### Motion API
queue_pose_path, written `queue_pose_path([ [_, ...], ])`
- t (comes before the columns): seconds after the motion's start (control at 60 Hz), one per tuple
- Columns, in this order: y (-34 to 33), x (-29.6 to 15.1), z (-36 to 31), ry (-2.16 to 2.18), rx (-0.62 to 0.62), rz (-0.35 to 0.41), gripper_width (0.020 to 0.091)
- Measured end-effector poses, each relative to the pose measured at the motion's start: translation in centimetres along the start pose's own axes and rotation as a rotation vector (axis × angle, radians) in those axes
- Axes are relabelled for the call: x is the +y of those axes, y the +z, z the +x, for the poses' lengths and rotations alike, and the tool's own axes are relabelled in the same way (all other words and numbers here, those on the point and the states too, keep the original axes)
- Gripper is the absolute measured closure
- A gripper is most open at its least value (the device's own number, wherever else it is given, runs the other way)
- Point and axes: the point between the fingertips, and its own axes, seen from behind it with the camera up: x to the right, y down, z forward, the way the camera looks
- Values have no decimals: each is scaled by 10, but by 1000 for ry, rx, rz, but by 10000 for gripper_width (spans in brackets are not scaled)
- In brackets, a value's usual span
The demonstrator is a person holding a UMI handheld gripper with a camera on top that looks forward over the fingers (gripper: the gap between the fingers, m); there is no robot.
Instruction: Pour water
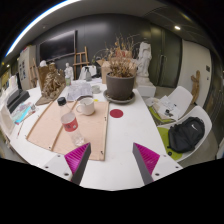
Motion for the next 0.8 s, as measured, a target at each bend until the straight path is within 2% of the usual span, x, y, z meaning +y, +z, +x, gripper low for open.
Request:
queue_pose_path([
  [0.2, 15, 7, -42, -11, -12, 11, 249],
  [0.417, 51, 2, -103, -6, -24, 86, 249],
  [0.667, 124, -16, -155, 18, 4, 186, 254],
  [0.75, 147, -18, -162, 10, 26, 213, 304],
  [0.8, 159, -16, -165, 10, 39, 216, 390],
])
